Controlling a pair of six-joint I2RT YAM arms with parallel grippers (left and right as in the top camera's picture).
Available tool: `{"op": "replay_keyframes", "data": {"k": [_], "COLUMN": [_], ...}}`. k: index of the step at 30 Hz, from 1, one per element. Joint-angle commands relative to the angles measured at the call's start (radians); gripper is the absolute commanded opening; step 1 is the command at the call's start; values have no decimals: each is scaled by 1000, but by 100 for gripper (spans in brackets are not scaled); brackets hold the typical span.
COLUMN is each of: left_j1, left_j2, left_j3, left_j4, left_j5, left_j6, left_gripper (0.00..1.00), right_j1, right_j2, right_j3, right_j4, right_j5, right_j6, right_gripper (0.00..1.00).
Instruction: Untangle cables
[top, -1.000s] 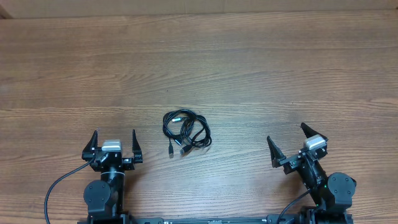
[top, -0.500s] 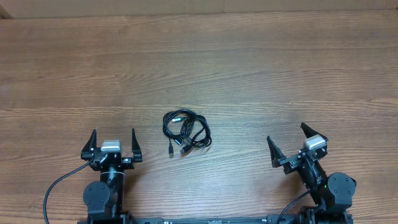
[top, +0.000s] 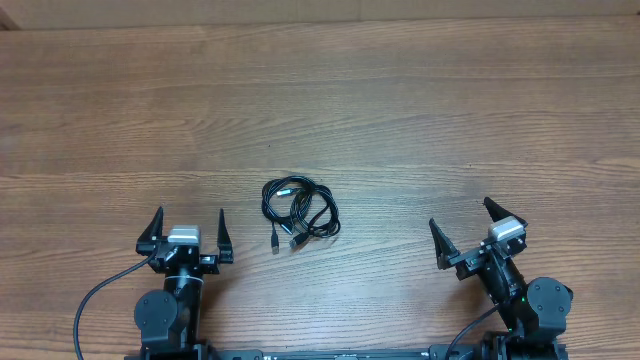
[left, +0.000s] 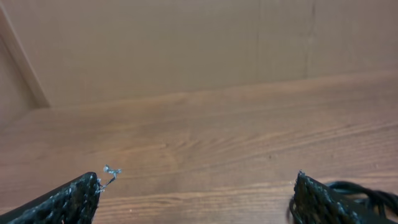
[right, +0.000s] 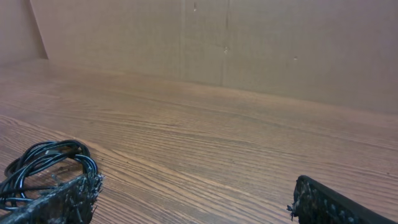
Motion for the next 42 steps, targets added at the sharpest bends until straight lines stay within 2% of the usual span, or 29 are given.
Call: {"op": "replay_keyframes", "data": {"k": [1, 10, 22, 32, 37, 42], "left_j1": [3, 3, 2, 2, 2, 2], "left_j2": [-7, 174, 659, 1017, 1139, 1188], "left_j3": [50, 166, 375, 603, 686, 724], "left_j4": [-40, -92, -98, -248, -307, -344], "left_j5": [25, 26, 53, 53, 53, 53], "left_j6": [-4, 6, 6, 9, 9, 9], "left_gripper": [100, 100, 100, 100, 100, 99], "right_j1": [-5, -4, -4, -5, -5, -5], "right_j2": [-2, -2, -2, -2, -2, -2], "right_j3": [20, 20, 20, 20, 20, 20], "right_j4": [-18, -18, -18, -18, -18, -18], "right_j5": [14, 14, 14, 14, 14, 14], "right_j6": [-8, -8, -8, -8, -8, -8], "right_gripper": [100, 100, 100, 100, 100, 100]}}
